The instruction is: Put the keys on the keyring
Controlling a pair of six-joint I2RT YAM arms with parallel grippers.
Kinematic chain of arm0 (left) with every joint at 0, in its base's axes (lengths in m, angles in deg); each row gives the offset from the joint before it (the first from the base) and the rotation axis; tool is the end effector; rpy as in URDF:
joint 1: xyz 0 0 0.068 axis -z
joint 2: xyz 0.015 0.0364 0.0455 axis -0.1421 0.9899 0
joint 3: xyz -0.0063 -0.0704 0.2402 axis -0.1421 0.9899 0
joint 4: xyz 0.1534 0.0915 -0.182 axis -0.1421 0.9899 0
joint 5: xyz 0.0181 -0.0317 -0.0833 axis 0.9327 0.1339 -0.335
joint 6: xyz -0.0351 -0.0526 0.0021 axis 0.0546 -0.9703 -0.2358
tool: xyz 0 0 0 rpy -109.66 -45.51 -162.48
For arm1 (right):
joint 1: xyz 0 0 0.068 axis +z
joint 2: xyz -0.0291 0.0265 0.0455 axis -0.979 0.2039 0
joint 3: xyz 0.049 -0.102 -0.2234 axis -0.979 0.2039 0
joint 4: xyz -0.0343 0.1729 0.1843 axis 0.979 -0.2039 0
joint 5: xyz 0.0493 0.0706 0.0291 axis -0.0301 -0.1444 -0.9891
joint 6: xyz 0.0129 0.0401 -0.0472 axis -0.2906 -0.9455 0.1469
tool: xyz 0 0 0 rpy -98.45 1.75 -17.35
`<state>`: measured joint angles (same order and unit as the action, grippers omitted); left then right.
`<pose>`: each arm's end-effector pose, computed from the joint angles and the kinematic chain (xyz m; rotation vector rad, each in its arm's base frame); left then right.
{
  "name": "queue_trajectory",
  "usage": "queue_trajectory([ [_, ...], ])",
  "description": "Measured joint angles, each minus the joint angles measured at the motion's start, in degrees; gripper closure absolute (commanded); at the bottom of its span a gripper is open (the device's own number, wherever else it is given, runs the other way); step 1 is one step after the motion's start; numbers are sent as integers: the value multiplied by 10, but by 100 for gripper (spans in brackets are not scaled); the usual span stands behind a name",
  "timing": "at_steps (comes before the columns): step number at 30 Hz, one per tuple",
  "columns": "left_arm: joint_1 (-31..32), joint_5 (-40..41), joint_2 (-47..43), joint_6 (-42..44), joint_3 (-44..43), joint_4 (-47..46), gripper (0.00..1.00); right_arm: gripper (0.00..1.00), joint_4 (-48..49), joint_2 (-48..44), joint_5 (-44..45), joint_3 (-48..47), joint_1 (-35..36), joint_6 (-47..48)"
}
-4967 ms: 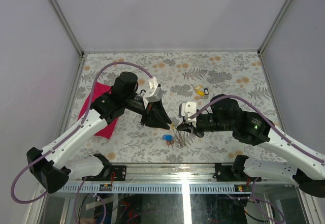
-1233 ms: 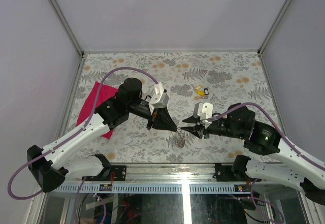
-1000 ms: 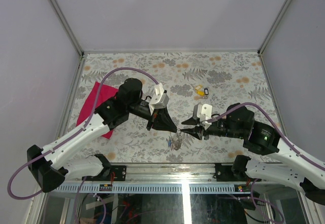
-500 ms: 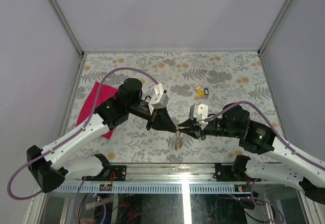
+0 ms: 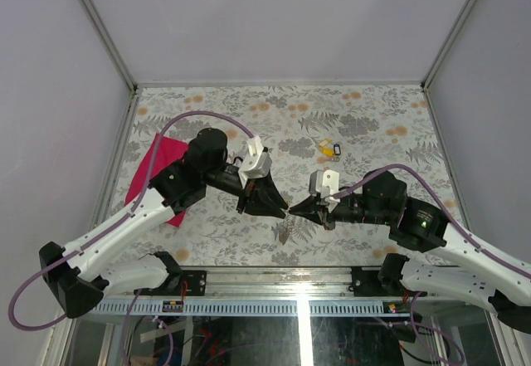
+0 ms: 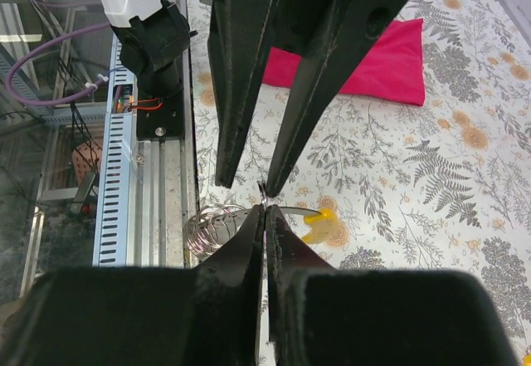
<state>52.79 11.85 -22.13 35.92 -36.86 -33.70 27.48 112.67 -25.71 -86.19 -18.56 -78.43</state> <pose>0.1451 -0.2045 0.3497 1.5209 1.2117 -1.4458 0.0834 0.1765 0.3595 -1.2274 1.3009 0.9509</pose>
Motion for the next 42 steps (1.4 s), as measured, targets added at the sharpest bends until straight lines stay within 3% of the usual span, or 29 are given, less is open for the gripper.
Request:
queue_trajectory([
  [18, 0, 45, -35, -17, 1, -18, 73, 100, 42, -48, 13, 33, 0, 24],
  [42, 0, 61, -95, -102, 45, -139, 73, 100, 328, -100, 8, 170, 0, -91],
])
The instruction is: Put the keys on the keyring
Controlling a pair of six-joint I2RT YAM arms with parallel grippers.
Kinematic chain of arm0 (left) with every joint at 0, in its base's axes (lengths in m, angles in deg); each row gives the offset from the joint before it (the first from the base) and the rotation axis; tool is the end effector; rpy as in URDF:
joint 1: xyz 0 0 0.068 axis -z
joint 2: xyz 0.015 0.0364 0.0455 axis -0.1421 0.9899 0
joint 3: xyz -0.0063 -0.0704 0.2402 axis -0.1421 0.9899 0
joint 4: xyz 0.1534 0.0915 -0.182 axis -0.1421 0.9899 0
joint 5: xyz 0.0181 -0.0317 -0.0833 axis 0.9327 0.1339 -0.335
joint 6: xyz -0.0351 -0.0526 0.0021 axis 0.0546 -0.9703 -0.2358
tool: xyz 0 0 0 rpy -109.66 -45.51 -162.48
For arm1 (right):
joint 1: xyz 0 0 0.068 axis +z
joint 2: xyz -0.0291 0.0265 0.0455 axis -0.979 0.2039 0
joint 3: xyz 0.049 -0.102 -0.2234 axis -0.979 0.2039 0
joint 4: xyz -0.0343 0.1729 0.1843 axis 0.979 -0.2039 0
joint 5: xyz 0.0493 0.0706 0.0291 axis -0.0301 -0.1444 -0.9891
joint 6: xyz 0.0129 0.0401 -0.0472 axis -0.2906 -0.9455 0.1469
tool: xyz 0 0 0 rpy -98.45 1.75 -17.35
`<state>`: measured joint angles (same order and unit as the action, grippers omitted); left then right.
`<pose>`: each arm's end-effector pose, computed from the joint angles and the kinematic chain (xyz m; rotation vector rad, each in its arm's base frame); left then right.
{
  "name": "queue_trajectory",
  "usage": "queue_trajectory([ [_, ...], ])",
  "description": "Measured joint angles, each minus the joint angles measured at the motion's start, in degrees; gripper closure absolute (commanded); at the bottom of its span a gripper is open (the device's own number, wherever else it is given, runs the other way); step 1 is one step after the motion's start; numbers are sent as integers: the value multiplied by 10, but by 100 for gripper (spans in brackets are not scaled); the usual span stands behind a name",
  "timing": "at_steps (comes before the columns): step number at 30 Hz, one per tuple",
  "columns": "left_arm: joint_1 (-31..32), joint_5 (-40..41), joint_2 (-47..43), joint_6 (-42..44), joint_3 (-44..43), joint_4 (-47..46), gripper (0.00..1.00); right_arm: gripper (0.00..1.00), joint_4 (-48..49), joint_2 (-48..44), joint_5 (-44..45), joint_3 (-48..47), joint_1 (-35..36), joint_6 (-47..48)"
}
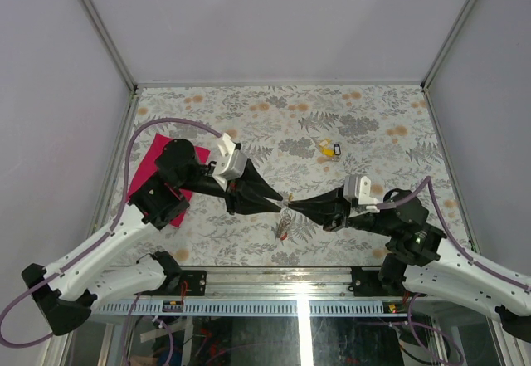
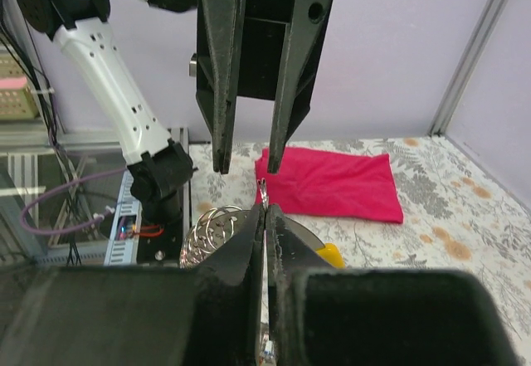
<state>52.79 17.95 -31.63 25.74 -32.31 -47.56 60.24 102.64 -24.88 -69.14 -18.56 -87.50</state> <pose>0.1250 -0.1811 0.3811 1.3514 1.0847 -1.3702 0.0729 0.1572 0.3517 -0.9270 0.9852 1.1031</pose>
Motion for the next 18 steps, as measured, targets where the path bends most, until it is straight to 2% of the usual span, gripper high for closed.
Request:
queue_trajectory([
  [8, 0, 12, -11, -24, 4, -39, 73, 100, 99, 0, 0, 24, 0, -46],
  [18, 0, 27, -14, -76, 30, -125, 73, 100, 147, 6, -11, 25, 0, -61],
])
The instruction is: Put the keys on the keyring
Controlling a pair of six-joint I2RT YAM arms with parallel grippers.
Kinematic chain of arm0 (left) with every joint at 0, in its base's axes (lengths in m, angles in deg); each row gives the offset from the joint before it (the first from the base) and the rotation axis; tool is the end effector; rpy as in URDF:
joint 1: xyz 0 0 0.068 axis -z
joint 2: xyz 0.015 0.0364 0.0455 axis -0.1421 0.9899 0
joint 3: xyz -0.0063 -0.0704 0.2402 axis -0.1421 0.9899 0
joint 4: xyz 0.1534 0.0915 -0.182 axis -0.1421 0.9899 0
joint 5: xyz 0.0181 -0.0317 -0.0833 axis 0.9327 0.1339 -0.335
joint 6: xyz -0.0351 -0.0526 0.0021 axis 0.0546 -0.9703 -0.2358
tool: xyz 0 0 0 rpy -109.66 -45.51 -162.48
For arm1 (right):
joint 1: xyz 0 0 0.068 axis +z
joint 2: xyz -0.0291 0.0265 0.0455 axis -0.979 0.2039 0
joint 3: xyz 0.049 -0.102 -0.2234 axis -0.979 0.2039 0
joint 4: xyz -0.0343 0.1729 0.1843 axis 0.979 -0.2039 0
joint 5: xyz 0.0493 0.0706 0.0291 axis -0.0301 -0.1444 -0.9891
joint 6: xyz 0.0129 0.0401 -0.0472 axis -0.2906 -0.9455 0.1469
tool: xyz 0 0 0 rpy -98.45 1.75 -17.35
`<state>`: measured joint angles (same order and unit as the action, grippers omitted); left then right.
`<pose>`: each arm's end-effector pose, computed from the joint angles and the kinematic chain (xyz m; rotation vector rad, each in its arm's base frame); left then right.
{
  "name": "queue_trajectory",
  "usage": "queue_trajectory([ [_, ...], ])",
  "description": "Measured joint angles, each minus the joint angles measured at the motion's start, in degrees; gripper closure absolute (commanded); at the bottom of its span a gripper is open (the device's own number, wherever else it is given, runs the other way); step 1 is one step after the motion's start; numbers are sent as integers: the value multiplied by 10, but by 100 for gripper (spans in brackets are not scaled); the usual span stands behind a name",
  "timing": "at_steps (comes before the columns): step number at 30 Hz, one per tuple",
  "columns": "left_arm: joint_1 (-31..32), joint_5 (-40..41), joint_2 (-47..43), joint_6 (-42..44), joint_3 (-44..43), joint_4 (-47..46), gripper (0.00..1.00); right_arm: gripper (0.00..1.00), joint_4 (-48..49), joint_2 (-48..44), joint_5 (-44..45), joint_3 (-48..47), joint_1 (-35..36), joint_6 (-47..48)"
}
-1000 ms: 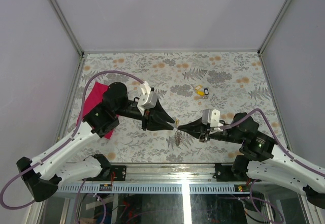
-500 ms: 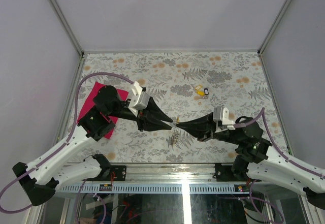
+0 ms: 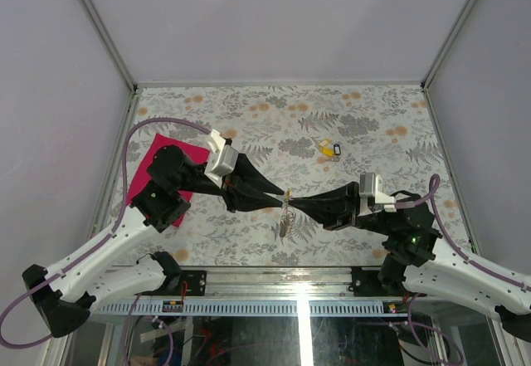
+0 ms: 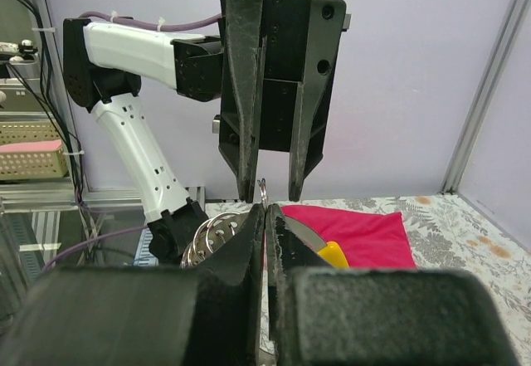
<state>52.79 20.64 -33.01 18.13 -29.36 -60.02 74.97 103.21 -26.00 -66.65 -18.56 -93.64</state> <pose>0.1234 -0.1777 0.3904 1.2448 1.0121 -1.3825 0.0693 0.1527 0.3630 -0.8144 0.8345 1.2159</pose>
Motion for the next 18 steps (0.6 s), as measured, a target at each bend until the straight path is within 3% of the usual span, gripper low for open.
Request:
queue_trajectory([
  [8, 0, -3, 4, -38, 10, -62, 73, 100, 7, 8, -8, 0, 0, -2],
  [18, 4, -8, 7, -43, 21, -72, 73, 100, 22, 16, -12, 0, 0, -4],
])
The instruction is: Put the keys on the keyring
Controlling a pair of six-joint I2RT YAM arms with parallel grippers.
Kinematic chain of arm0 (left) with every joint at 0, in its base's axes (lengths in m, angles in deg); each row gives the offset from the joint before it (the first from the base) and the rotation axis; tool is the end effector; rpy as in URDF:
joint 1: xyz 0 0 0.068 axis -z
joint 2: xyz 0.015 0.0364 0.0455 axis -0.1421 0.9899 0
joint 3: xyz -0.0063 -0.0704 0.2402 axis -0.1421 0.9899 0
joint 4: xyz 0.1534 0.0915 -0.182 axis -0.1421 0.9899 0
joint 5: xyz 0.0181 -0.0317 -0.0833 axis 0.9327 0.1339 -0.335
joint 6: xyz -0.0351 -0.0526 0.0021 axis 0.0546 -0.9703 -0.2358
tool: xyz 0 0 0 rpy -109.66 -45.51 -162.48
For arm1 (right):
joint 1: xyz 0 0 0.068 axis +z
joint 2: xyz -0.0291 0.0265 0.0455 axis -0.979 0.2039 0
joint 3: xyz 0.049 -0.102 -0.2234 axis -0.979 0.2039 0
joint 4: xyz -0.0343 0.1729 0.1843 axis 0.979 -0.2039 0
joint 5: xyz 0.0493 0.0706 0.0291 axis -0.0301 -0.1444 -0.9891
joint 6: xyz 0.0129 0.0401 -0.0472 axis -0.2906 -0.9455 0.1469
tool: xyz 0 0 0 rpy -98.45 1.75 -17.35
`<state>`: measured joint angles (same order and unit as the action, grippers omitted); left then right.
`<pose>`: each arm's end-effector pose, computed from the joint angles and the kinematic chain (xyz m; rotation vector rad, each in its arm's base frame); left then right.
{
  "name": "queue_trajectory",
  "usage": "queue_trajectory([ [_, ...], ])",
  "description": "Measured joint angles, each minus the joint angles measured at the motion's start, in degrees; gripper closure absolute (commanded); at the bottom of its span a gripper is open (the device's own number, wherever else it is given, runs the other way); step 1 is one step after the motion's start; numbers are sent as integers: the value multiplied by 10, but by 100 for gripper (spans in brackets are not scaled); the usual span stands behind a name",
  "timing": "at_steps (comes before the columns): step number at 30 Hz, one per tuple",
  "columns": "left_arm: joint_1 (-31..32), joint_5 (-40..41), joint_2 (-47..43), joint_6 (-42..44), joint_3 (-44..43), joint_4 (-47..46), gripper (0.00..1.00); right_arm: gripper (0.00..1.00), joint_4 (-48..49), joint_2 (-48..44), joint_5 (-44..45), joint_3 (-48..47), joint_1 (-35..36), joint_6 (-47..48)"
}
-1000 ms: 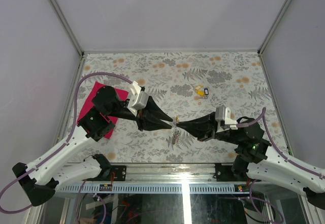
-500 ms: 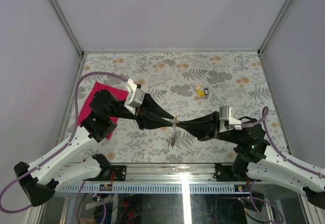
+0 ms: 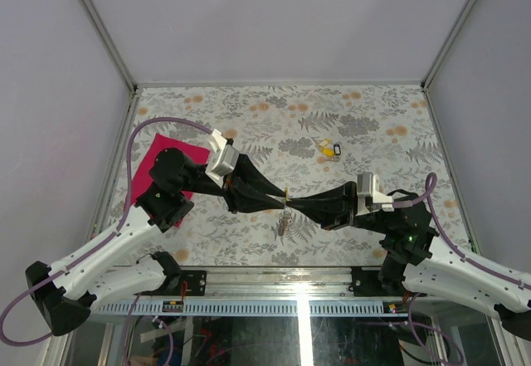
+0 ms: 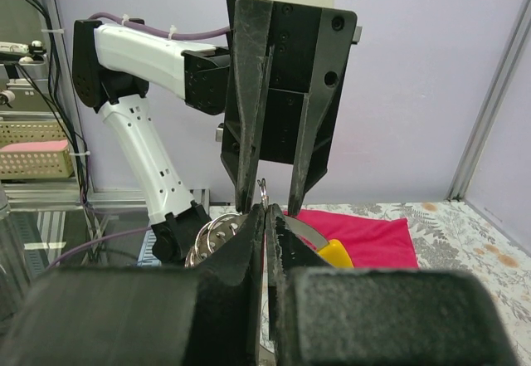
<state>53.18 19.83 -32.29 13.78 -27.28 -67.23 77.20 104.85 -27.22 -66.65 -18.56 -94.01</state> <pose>0.1237 -0.1807 0.3879 1.2284 0.9774 -1.4319 0.0707 0.1570 0.3625 -0.8267 0.8178 1.2317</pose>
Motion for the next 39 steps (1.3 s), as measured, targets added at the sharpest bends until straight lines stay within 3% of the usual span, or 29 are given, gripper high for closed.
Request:
queue_trajectory([
  [5, 0, 0, 0, 0, 2, 0, 80, 100, 5, 0, -1, 0, 0, -1],
  [13, 0, 0, 2, 0, 2, 0, 81, 100, 5, 3, -1, 0, 0, -2],
  [19, 0, 0, 2, 1, 2, -1, 100, 100, 4, 3, 0, 0, 0, -1],
  [23, 0, -2, 3, 9, -4, 11, 100, 88, -4, 2, 0, -1, 0, 4],
  [28, 0, 4, 12, 61, -48, 112, 100, 67, -71, -16, 4, -19, 0, 30],
  [39, 29, 63, 70, 228, -203, 439, 100, 53, -297, -49, 41, -120, 0, 95],
])
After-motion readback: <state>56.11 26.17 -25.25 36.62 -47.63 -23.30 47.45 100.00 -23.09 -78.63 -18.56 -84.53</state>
